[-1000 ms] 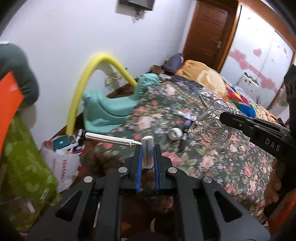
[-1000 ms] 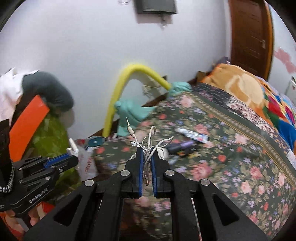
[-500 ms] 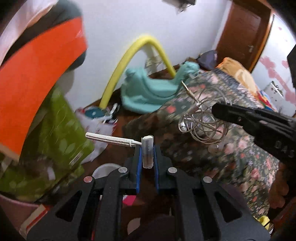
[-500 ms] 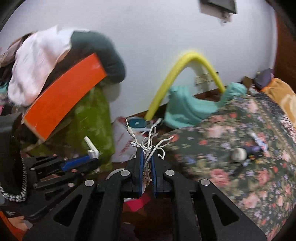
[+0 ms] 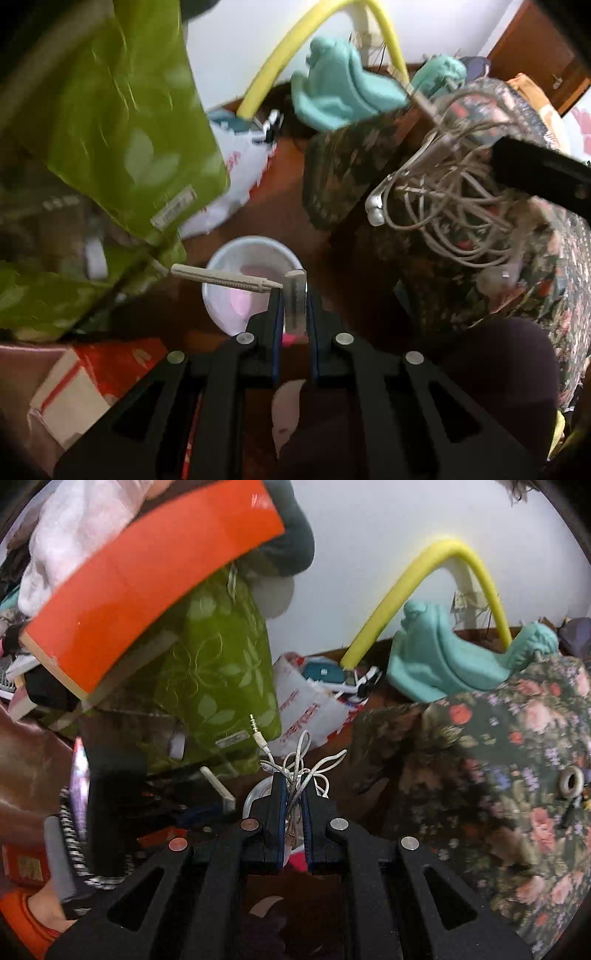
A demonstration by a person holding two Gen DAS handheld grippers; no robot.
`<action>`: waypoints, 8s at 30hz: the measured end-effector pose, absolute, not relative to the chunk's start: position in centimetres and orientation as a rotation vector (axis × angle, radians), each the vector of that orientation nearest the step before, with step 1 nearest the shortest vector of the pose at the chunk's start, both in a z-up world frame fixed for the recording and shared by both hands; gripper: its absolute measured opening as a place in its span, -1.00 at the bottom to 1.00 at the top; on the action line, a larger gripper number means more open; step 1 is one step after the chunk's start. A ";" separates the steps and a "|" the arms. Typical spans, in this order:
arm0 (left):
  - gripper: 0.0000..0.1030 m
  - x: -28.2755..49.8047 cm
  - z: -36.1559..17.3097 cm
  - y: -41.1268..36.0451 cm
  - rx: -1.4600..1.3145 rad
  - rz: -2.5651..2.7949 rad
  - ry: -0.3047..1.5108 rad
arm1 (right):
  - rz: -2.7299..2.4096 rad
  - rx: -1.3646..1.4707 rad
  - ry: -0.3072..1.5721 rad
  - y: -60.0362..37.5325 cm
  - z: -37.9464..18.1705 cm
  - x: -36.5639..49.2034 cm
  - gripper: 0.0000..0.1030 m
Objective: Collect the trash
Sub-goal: 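Carry the earphones and razor in both grippers down to the white cup, then open both grippers above the white cup to drop the items, then move both tools back up over the bedspread items, then grasp the white tape roll with the left gripper while the right tool approaches the toothpaste, then grasp the toothpaste tube with the right gripper, then carry the tape roll and toothpaste tube in both grippers to the white cup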
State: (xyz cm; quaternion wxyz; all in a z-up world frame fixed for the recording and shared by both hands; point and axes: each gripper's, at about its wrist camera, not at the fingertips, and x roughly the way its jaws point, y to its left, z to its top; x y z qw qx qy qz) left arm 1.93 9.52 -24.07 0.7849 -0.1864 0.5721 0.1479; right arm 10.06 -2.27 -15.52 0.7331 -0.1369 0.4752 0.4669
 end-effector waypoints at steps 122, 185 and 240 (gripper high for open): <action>-0.21 31.8 -19.4 -15.2 -0.183 -0.196 1.042 | 0.483 0.200 1.145 -29.5 -21.5 36.1 -0.27; -0.28 30.9 -17.5 -10.6 -0.262 -0.117 1.002 | 0.364 0.215 1.235 -29.2 -22.2 46.9 -0.24; -0.28 1.5 -9.1 5.7 -0.252 0.256 0.943 | 0.912 -0.160 0.994 -6.6 -8.3 11.2 -0.53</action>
